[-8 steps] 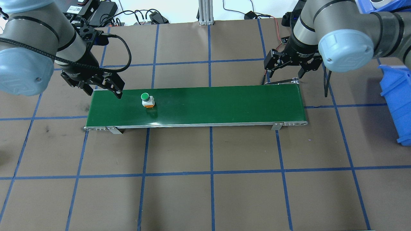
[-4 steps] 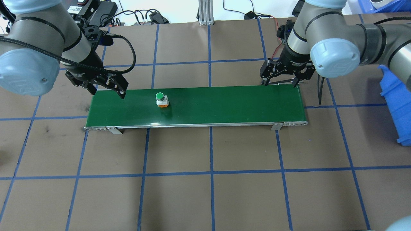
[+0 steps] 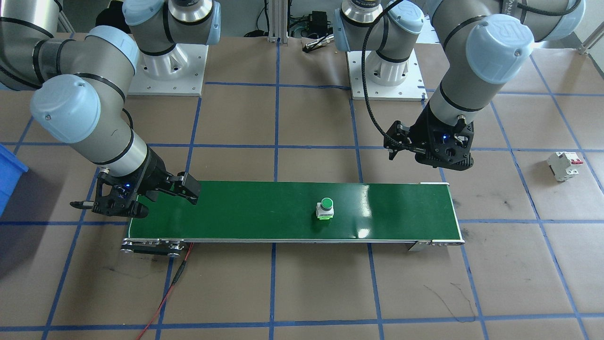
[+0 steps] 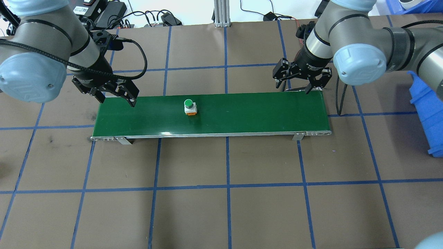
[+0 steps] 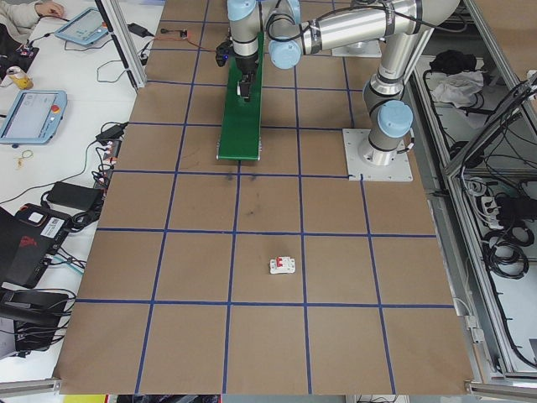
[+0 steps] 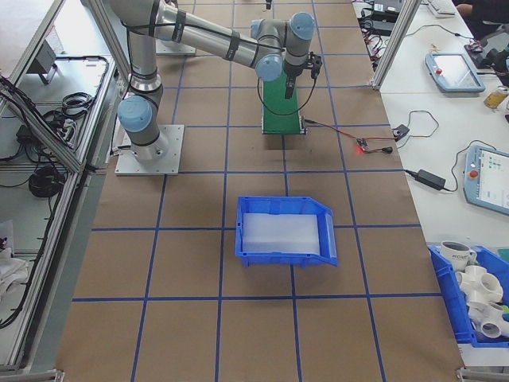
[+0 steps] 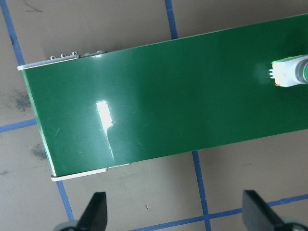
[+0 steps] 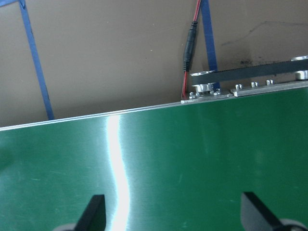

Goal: Move button from left to right

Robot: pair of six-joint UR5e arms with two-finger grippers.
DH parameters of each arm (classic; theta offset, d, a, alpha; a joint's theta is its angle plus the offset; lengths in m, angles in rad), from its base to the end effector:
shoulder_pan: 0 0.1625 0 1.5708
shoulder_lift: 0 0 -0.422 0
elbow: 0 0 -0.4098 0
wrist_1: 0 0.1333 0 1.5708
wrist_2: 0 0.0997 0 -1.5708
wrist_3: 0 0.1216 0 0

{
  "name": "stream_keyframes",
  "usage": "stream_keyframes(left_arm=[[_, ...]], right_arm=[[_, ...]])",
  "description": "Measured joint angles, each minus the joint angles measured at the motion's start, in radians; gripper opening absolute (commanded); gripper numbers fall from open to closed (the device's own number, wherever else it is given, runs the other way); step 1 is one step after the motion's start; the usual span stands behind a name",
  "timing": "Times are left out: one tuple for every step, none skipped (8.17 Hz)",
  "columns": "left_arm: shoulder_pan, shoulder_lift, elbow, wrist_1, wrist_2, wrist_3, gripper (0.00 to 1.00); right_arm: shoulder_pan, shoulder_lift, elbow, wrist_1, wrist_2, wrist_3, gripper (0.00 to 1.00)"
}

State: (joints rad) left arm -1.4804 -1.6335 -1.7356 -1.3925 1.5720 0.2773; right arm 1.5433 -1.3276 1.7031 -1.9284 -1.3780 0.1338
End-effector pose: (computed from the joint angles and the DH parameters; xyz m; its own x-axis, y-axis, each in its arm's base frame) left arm -0.0857 -0.5292 0.3649 -0.9826 0.1855 0.0123 0.1859 0.9814 0.0476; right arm 0.1406 -0.5845 0.3007 -0.9686 0.1635 -0.1875 0.1581 0.9865 0.0433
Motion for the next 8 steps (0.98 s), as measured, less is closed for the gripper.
stream_keyframes(left_arm=[[0.000,0.000,-0.002,0.001,0.001,0.003,1.00],[0.000,0.001,-0.002,0.002,0.001,0.006,1.00],[0.000,0.002,-0.001,0.003,0.000,0.006,1.00],[0.000,0.000,0.003,0.003,-0.001,0.006,1.00],[-0.001,-0.001,0.005,0.003,-0.002,0.006,1.00],[-0.001,-0.001,0.004,0.003,-0.006,0.002,1.00],[-0.002,-0.003,0.003,0.003,-0.014,-0.003,1.00],[-0.004,-0.003,0.004,0.003,-0.029,-0.006,1.00]], right_arm=[[0.002,0.000,0.001,-0.015,0.022,0.025,1.00],[0.003,0.001,0.001,-0.026,0.032,0.042,1.00],[0.005,0.000,0.001,-0.035,0.036,0.066,1.00],[0.008,0.000,0.001,-0.047,0.033,0.117,1.00],[0.010,0.001,0.001,-0.054,0.029,0.155,1.00],[0.014,0.008,0.002,-0.059,0.026,0.172,1.00],[0.025,0.015,0.004,-0.072,0.028,0.181,1.00],[0.040,0.023,0.004,-0.104,0.030,0.186,1.00]])
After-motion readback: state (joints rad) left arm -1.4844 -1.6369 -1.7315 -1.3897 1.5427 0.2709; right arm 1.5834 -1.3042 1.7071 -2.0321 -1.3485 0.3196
